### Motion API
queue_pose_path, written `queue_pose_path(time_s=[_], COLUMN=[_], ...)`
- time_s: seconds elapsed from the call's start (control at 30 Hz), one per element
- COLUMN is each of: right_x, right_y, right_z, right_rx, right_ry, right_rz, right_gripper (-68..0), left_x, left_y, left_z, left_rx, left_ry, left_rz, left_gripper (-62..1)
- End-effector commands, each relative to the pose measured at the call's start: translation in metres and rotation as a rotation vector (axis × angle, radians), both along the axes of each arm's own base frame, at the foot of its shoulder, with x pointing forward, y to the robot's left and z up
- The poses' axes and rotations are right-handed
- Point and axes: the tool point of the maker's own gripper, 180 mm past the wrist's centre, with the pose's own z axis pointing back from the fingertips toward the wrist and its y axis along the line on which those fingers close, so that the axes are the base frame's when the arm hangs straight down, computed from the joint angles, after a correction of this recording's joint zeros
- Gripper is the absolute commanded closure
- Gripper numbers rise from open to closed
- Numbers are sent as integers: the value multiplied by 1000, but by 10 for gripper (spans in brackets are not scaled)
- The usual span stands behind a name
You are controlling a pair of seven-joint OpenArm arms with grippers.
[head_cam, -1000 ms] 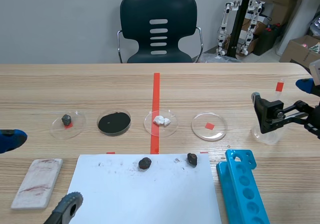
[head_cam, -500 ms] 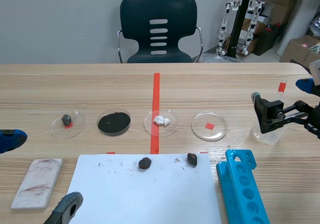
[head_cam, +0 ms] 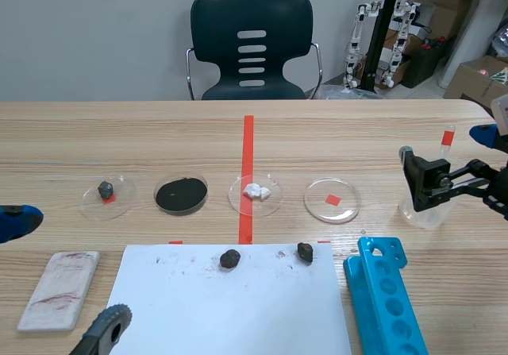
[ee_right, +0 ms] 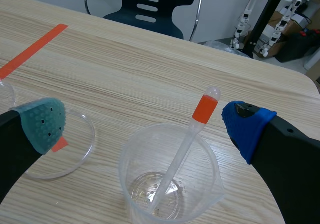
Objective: Put the dropper in the beaker
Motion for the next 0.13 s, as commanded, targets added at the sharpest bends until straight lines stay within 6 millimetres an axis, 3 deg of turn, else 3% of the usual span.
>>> queue_pose_path(time_s=[0.0, 0.1], right_x=[8, 8], right_y=[-4, -4], right_z=[19, 19], right_rx=[-7, -7], right_ry=[-55, -55], right_rz=[1, 1], right_gripper=[-671, -671], left_x=[3, 3], left_y=[-1, -1], left_z=[8, 8], left_rx=[-16, -16], left_ry=[-25, -25], left_rz=[0, 0], left_gripper=[-623, -623])
